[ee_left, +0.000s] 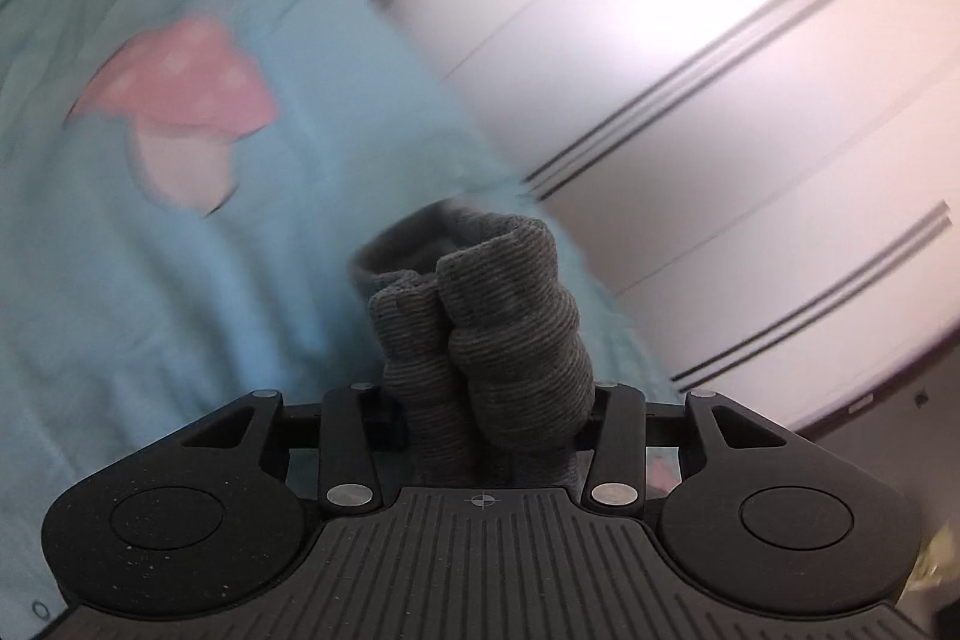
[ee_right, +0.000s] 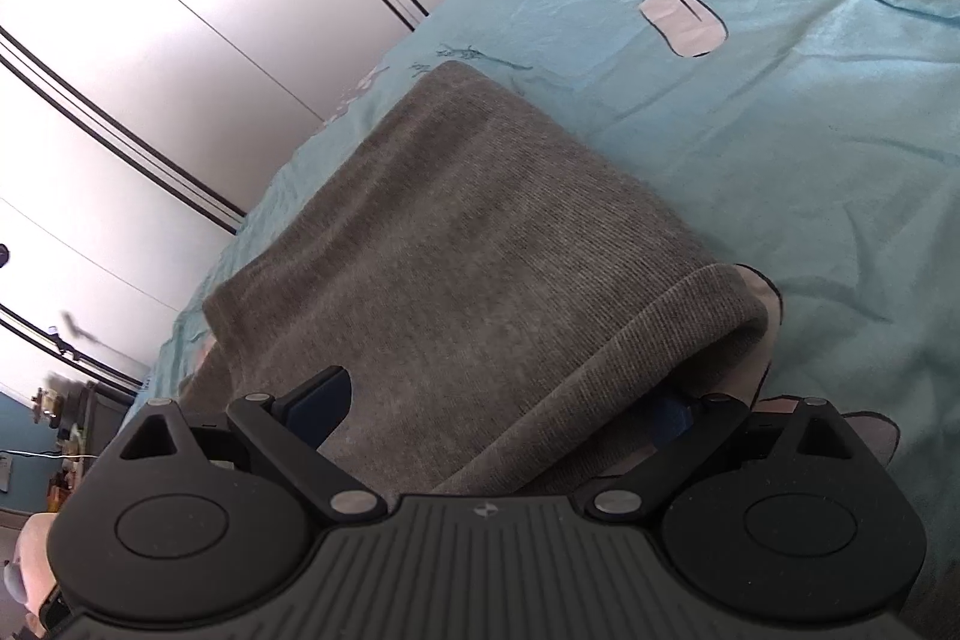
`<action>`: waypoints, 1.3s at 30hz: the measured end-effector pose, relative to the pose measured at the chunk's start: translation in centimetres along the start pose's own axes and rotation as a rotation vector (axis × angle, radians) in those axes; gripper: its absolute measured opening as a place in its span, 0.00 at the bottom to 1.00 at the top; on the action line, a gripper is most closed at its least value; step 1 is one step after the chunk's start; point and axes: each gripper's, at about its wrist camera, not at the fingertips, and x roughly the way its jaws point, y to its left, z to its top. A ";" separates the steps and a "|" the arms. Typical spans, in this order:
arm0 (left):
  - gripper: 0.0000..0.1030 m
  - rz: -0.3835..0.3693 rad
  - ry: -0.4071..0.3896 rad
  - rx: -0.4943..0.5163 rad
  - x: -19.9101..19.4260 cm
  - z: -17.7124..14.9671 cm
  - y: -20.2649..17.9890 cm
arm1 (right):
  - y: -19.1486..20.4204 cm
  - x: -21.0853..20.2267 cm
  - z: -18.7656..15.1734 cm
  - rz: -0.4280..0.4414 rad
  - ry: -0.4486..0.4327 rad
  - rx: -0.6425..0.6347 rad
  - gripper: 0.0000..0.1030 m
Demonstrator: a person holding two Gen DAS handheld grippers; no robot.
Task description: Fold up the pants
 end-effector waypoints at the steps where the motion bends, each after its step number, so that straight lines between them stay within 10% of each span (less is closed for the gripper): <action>1: 0.45 -0.011 -0.012 0.049 -0.7 -0.1 -1.9 | 0.0 -0.2 0.1 0.014 -0.001 0.007 0.95; 6: 0.44 -0.133 -0.071 0.270 -4.5 -2.7 -11.7 | -0.8 -1.7 0.6 0.095 -0.028 0.088 0.95; 12: 0.44 -0.314 -0.048 0.546 -5.1 -13.2 -25.2 | -1.2 -4.4 1.8 0.196 -0.092 0.141 0.95; 19: 0.48 -0.362 0.249 0.777 4.3 -30.0 -34.0 | -3.6 -8.6 3.9 0.253 -0.195 0.176 0.95; 22: 0.54 -0.315 0.514 0.828 8.8 -36.1 -33.5 | -5.4 -10.3 4.6 0.278 -0.229 0.168 0.95; 24: 0.58 -0.327 0.556 0.862 10.1 -37.6 -31.3 | -7.0 -10.3 4.9 0.311 -0.215 0.233 0.95; 30: 0.93 -0.429 0.603 0.715 6.4 -30.6 -29.6 | -8.0 -7.5 5.2 0.382 -0.095 0.323 0.95; 36: 0.95 -0.272 0.366 0.523 4.0 -22.0 -23.6 | -3.9 -3.3 5.7 0.297 0.064 0.148 0.95; 39: 0.95 -0.173 0.372 0.344 5.1 -20.1 -19.1 | -2.1 -1.5 5.5 0.230 0.127 0.034 0.94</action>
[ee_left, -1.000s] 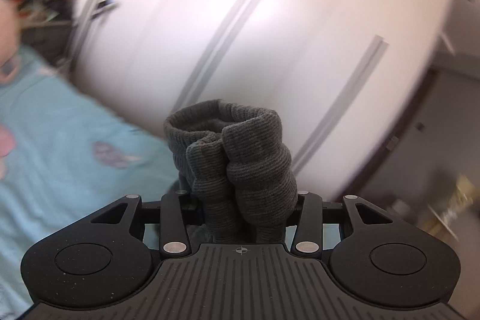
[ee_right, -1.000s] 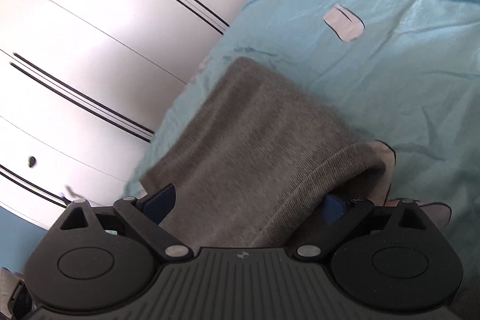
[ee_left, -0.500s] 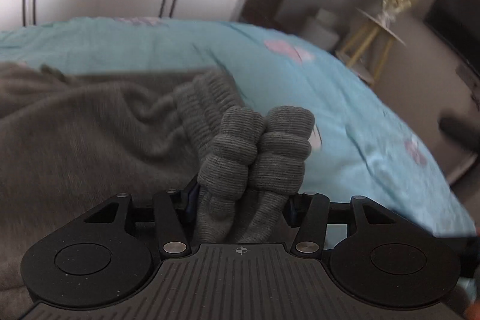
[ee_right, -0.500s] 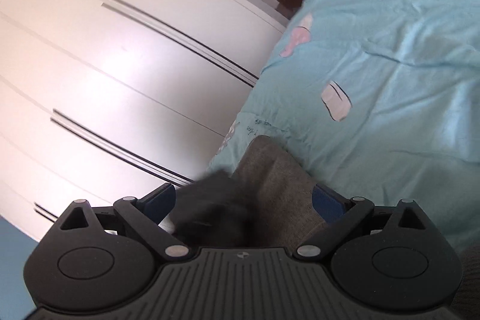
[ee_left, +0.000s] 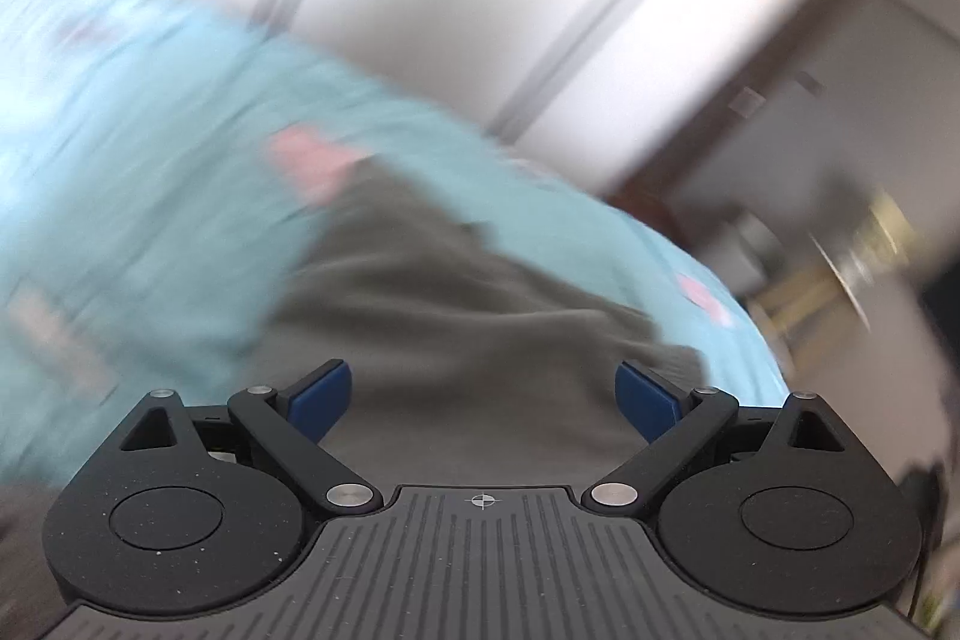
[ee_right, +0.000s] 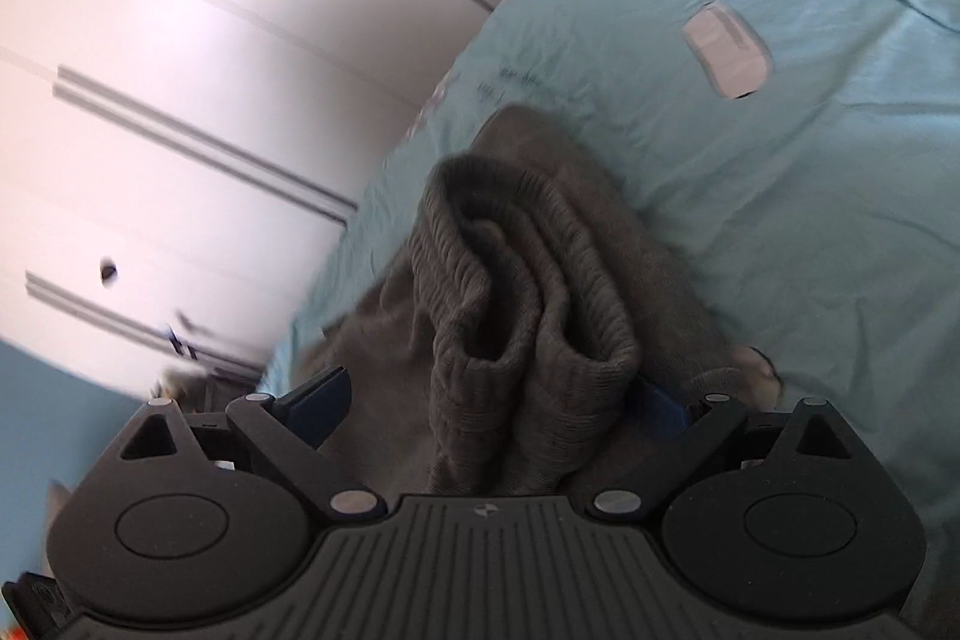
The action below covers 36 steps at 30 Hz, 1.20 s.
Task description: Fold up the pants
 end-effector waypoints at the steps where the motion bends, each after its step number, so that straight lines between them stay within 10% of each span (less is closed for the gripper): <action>1: 0.95 -0.005 0.008 -0.064 0.2 -0.2 1.5 | 0.5 0.3 -0.2 -0.012 -0.005 -0.027 0.94; 3: 0.93 -0.026 0.009 -0.166 0.8 -0.8 3.7 | 1.8 0.5 -0.5 -0.064 -0.024 -0.114 0.73; 11: 0.94 -0.011 0.010 -0.153 0.8 -1.0 5.2 | 3.3 2.8 -0.4 -0.171 -0.021 -0.132 0.46; 19: 0.94 -0.017 -0.010 -0.171 -0.9 -1.1 4.8 | 8.3 -4.2 0.1 0.436 -0.285 -0.095 0.43; 22: 0.94 0.002 0.004 -0.149 -0.6 -1.2 4.5 | 4.1 -2.5 0.5 0.255 -0.241 -0.028 0.43; 25: 0.95 0.036 0.029 -0.117 0.0 -1.2 4.0 | -0.4 1.5 0.2 -0.172 -0.105 0.036 0.43; 33: 0.96 0.079 0.067 -0.051 0.6 -1.6 3.2 | -1.5 -0.5 0.2 0.057 -0.156 0.136 0.44; 36: 0.96 0.117 0.087 -0.022 1.0 -1.7 2.8 | -1.4 -0.1 -0.2 -0.215 -0.104 0.013 0.53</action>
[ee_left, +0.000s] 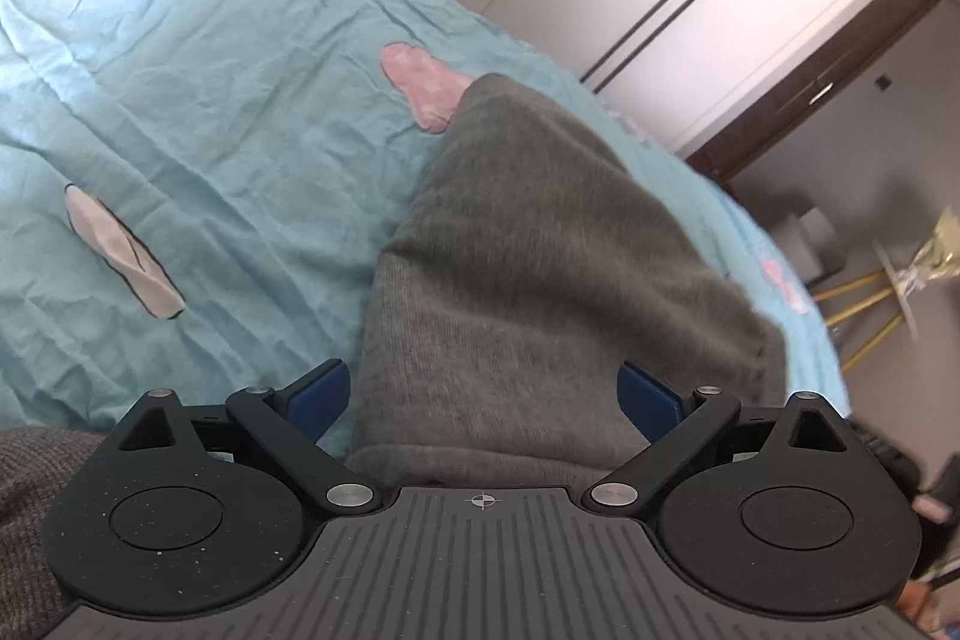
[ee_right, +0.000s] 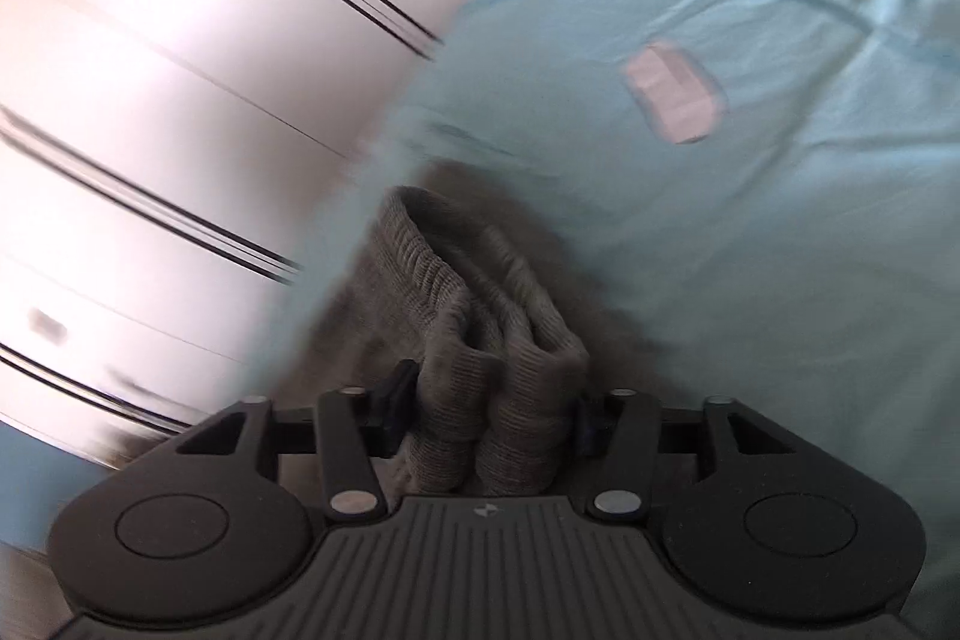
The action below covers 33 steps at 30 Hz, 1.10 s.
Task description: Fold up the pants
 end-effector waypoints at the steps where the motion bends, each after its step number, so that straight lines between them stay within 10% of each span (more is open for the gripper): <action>1: 0.96 0.010 0.005 0.009 0.1 0.0 -0.1 | 0.4 -0.1 -0.3 -0.015 -0.011 -0.040 0.55; 9: 0.97 0.172 0.099 0.156 2.5 -0.8 -2.2 | 4.8 -6.2 -0.9 -0.075 -0.290 -0.344 0.91; 12: 0.98 0.181 0.103 0.160 2.7 -0.9 -2.1 | 6.7 -4.0 -2.2 -0.069 -0.237 -0.420 0.92; 19: 0.98 0.180 0.096 0.174 2.2 -1.2 -2.3 | 8.9 2.9 -5.9 -0.414 -0.039 -0.715 0.94; 33: 0.98 0.098 0.049 0.103 1.1 -0.8 -1.1 | 8.8 2.0 -5.4 -0.381 0.051 -0.720 0.95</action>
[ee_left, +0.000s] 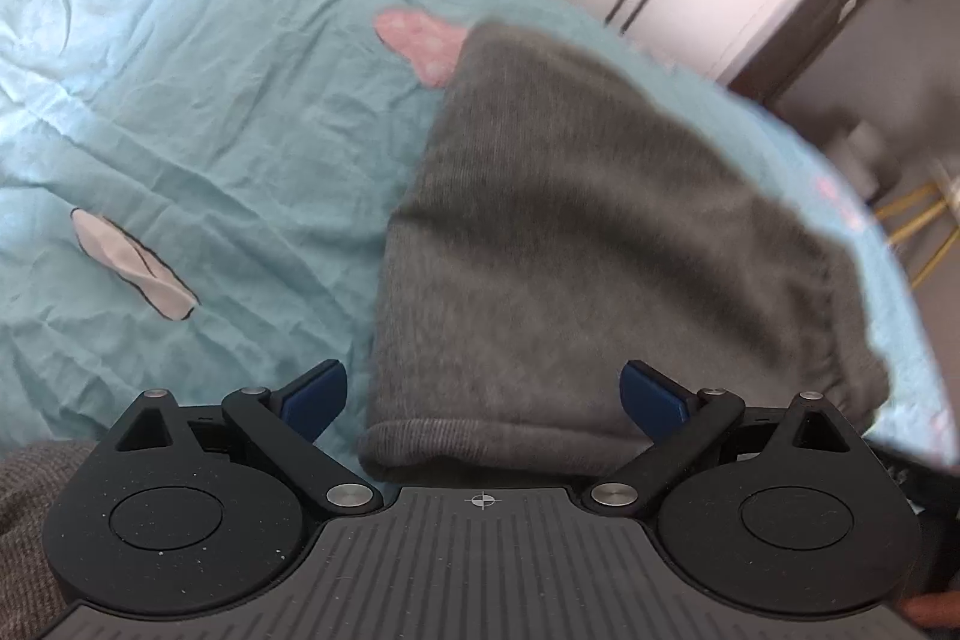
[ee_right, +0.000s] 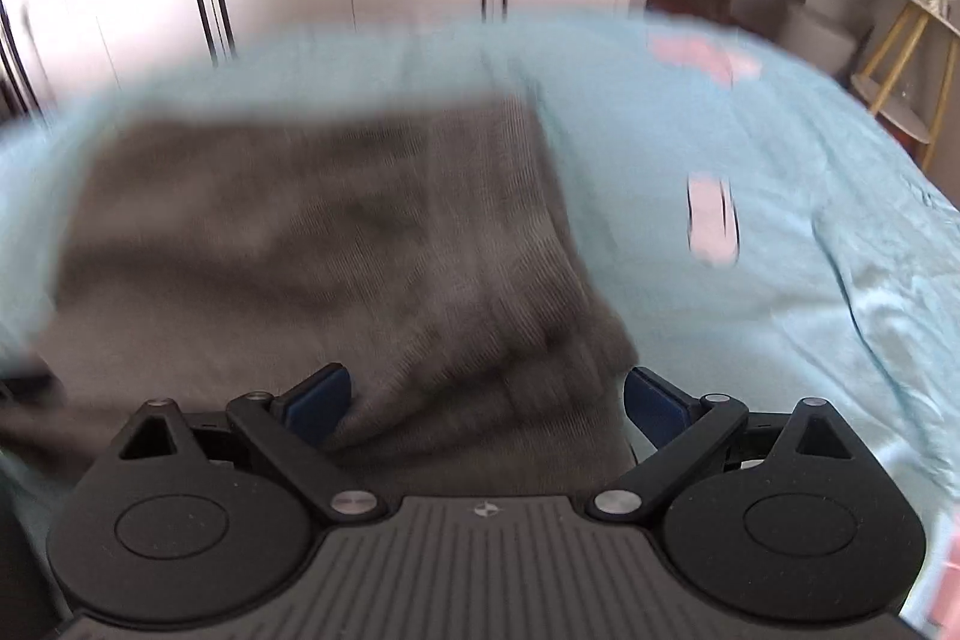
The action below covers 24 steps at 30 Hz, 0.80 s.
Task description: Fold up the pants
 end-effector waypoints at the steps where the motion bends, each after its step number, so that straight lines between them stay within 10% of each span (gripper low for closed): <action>1: 0.98 -0.018 -0.026 -0.026 -0.5 0.0 0.4 | -0.3 0.1 0.0 0.011 0.007 0.020 0.95; 10: 0.98 0.045 -0.286 -0.139 -5.4 0.6 2.2 | -4.9 -4.3 1.7 0.151 -0.267 0.261 0.93; 13: 0.98 0.090 -0.402 -0.147 -6.1 0.8 3.1 | -4.9 -4.5 3.6 0.274 -0.293 0.258 0.64; 18: 0.98 0.045 -0.256 -0.338 -2.9 1.9 6.0 | -0.4 -0.5 7.4 0.387 -0.186 0.161 0.23; 24: 0.98 0.057 -0.241 -0.310 -2.1 2.0 5.6 | 5.6 3.2 10.5 0.424 -0.133 0.078 0.22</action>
